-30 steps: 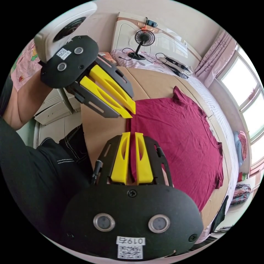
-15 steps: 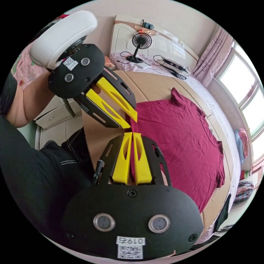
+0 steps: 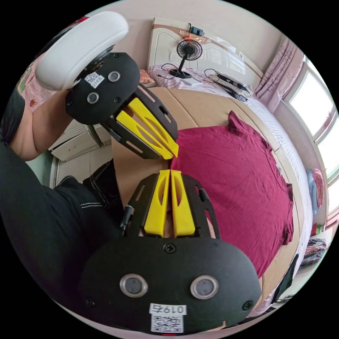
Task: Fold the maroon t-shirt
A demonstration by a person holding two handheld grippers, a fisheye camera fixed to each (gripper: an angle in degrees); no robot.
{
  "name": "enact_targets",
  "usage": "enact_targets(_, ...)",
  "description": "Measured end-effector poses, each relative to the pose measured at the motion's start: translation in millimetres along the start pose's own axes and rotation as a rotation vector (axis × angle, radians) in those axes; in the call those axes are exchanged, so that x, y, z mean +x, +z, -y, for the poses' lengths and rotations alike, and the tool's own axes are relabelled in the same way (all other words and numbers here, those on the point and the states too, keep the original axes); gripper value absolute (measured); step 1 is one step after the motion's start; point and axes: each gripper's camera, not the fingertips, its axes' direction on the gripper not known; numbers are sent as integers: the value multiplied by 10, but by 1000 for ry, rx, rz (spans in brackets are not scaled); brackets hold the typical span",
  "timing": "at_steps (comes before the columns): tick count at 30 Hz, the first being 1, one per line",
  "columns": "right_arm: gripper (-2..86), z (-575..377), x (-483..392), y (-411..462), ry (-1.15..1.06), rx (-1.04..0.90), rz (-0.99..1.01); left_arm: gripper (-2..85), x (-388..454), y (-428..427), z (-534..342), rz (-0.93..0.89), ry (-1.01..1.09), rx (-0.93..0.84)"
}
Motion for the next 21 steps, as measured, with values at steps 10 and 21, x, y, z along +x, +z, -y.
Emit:
enact_targets(10,46,-496,174,-561,14,18,43,9,28,-86,188,-11,17,-35)
enact_targets(21,-4,-1830,958,-1573,199,89,106,9,-70,-376,311,-48,-109,36)
